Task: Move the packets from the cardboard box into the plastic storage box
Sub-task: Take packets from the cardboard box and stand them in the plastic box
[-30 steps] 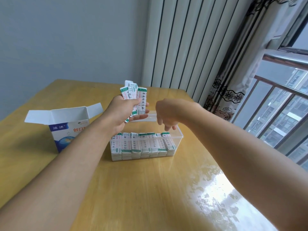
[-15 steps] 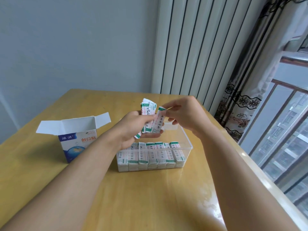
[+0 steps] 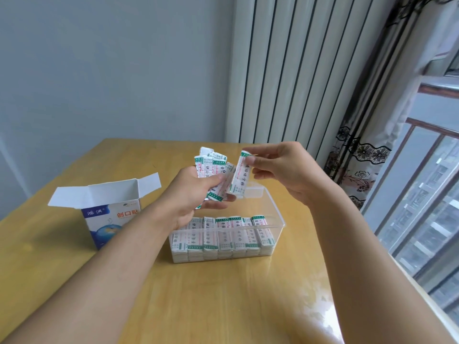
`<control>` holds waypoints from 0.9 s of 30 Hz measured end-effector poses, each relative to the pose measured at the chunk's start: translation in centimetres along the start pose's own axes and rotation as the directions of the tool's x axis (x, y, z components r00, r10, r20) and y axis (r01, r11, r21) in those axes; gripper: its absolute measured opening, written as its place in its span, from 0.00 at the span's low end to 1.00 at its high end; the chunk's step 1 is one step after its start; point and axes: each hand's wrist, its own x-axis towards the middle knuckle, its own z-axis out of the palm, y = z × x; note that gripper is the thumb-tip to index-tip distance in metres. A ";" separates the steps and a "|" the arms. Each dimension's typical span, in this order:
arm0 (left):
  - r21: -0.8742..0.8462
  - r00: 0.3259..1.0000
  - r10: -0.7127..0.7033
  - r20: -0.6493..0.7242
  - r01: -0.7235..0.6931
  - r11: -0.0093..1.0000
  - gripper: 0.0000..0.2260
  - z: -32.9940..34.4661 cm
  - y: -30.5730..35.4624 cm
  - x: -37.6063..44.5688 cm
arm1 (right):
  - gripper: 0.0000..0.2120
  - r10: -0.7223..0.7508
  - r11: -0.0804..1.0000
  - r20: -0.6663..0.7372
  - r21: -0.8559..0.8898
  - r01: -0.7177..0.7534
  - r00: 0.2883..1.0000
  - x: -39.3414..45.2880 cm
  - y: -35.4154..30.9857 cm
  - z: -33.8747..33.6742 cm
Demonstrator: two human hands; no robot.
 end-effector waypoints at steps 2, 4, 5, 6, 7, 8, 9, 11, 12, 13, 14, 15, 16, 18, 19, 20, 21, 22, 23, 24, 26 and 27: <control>-0.018 1.000 0.007 -0.003 -0.007 1.000 0.11 0.1 0.0 -0.1 | 0.11 0.024 1.000 0.015 0.017 -0.025 1.000 0.0 0.1 0.5; -0.051 1.000 0.000 0.013 0.001 0.999 0.11 0.3 0.1 -0.3 | 0.11 0.054 0.997 0.008 -0.059 -0.054 0.998 0.0 0.4 1.4; -0.070 1.000 -0.008 0.031 0.010 0.998 0.11 0.4 0.3 -0.4 | 0.07 0.064 0.994 0.007 -0.093 -0.063 0.998 0.1 0.6 1.7; -0.094 0.999 -0.018 0.047 0.023 0.995 0.11 0.5 0.4 -0.5 | 0.05 0.072 0.991 0.011 -0.113 -0.070 0.997 0.1 0.7 1.9; -0.126 0.997 -0.034 0.066 0.042 0.991 0.10 0.4 0.6 -0.6 | 0.04 0.079 0.990 0.013 -0.120 -0.076 0.997 0.1 0.7 2.0; -0.163 0.995 -0.052 0.084 0.066 0.984 0.10 0.3 0.8 -0.7 | 0.03 0.086 0.990 0.007 -0.113 -0.084 0.996 0.1 0.6 1.9; -0.198 0.993 -0.067 0.102 0.086 0.976 0.11 0.2 0.9 -0.7 | 0.02 0.087 0.991 0.001 -0.102 -0.087 0.996 0.1 0.6 1.8; -0.234 0.992 -0.074 0.102 0.096 0.968 0.12 0.1 0.9 -0.6 | 0.02 0.075 0.993 -0.006 -0.087 -0.075 0.997 0.1 0.7 1.5; -0.228 0.993 -0.069 0.090 0.088 0.970 0.12 0.1 0.8 -0.5 | 0.02 0.067 0.994 -0.004 -0.081 -0.067 0.998 0.0 0.6 1.5; -0.210 0.995 -0.063 0.080 0.078 0.975 0.11 0.2 0.7 -0.5 | 0.02 0.058 0.996 -0.001 -0.071 -0.058 0.998 -0.1 0.5 1.5; -0.189 0.996 -0.054 0.072 0.067 0.980 0.11 0.2 0.5 -0.4 | 0.03 0.052 0.997 0.002 -0.053 -0.052 0.999 -0.1 0.5 1.6; -0.168 0.997 -0.045 0.068 0.056 0.984 0.11 0.3 0.4 -0.3 | 0.04 0.050 0.998 0.006 -0.036 -0.050 0.999 0.0 0.6 1.6; -0.148 0.997 -0.037 0.068 0.047 0.988 0.11 0.3 0.3 -0.2 | 0.07 0.055 0.998 0.013 -0.024 -0.054 0.998 0.0 0.7 1.6; -0.118 0.997 -0.028 0.069 0.036 0.992 0.10 0.3 0.2 -0.2 | 0.11 0.056 0.998 0.043 -0.023 -0.055 0.997 0.0 0.7 1.7; -0.105 0.997 -0.026 0.067 0.033 0.994 0.10 0.3 0.2 -0.3 | 0.11 0.052 0.998 0.057 -0.026 -0.051 0.997 0.0 0.8 1.8; -0.093 0.998 -0.026 0.065 0.032 0.995 0.10 0.3 0.2 -0.3 | 0.10 0.049 0.999 0.065 -0.020 -0.048 0.997 -0.1 0.8 1.8; -0.087 0.998 -0.029 0.063 0.035 0.996 0.10 0.3 0.2 -0.3 | 0.08 0.049 0.999 0.062 -0.008 -0.048 0.997 -0.1 0.8 1.8; -0.093 0.998 -0.036 0.061 0.041 0.995 0.10 0.3 0.3 -0.4 | 0.07 0.052 0.999 0.054 0.004 -0.052 0.997 -0.2 0.8 1.8; -0.114 0.997 -0.047 0.055 0.053 0.992 0.10 0.3 0.3 -0.4 | 0.07 0.054 0.998 0.040 0.010 -0.055 0.998 -0.2 0.8 1.8; -0.145 0.997 -0.058 0.046 0.064 0.987 0.10 0.2 0.4 -0.4 | 0.06 0.058 0.998 0.025 0.014 -0.058 0.998 -0.1 0.7 1.7; -0.166 0.998 -0.056 0.018 0.058 0.984 0.09 0.2 0.5 -0.3 | 0.08 0.064 0.998 0.018 0.020 -0.065 0.998 -0.1 0.7 1.6; -0.149 0.999 -0.045 0.006 0.046 0.988 0.09 0.2 0.5 -0.2 | 0.09 0.063 0.998 0.031 0.020 -0.064 0.998 -0.1 0.8 1.6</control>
